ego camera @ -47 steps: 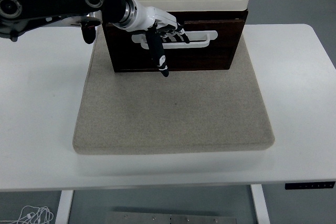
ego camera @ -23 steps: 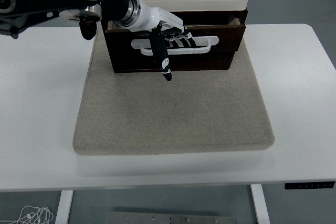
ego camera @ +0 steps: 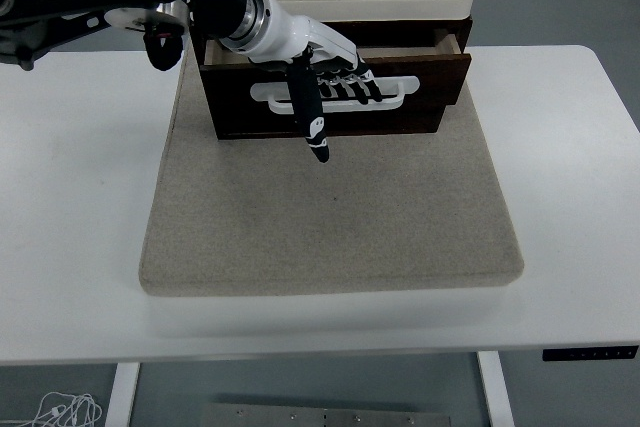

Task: Open the drawer under the combination cabinet

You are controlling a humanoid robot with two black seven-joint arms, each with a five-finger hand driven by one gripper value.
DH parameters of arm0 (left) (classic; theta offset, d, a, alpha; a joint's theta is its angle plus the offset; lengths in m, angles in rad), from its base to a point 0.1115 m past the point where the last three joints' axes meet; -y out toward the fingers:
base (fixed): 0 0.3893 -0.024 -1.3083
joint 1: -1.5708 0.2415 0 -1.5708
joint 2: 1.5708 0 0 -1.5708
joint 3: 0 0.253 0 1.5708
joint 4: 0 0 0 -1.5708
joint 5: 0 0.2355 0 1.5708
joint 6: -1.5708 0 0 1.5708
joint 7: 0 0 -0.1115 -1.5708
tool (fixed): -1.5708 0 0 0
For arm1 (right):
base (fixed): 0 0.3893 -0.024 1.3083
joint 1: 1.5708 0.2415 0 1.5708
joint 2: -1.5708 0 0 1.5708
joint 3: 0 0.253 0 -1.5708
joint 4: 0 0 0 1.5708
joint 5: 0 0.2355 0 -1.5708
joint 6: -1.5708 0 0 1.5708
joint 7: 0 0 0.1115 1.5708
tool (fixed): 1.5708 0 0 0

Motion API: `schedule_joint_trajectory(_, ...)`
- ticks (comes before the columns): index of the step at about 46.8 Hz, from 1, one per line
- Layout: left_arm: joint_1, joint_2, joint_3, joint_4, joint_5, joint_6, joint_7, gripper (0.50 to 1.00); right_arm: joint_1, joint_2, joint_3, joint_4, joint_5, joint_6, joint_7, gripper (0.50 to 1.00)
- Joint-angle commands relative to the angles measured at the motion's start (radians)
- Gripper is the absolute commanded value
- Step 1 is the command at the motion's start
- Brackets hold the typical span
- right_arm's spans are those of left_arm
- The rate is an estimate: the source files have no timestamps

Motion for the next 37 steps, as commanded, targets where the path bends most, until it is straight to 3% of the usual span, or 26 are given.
schedule_joint_trajectory(1,0.000,0.002,-0.008,-0.002,0.000,-0.015,0.000,1.000,0.000,0.000,0.000,0.000,0.000,-0.001,0.000,0.928)
schedule_joint_trajectory(37,0.001,0.026,-0.074,-0.028,-0.057,-0.127,-0.003,1.000,0.000,0.000,0.000,0.000,0.000,0.001,0.000,0.926)
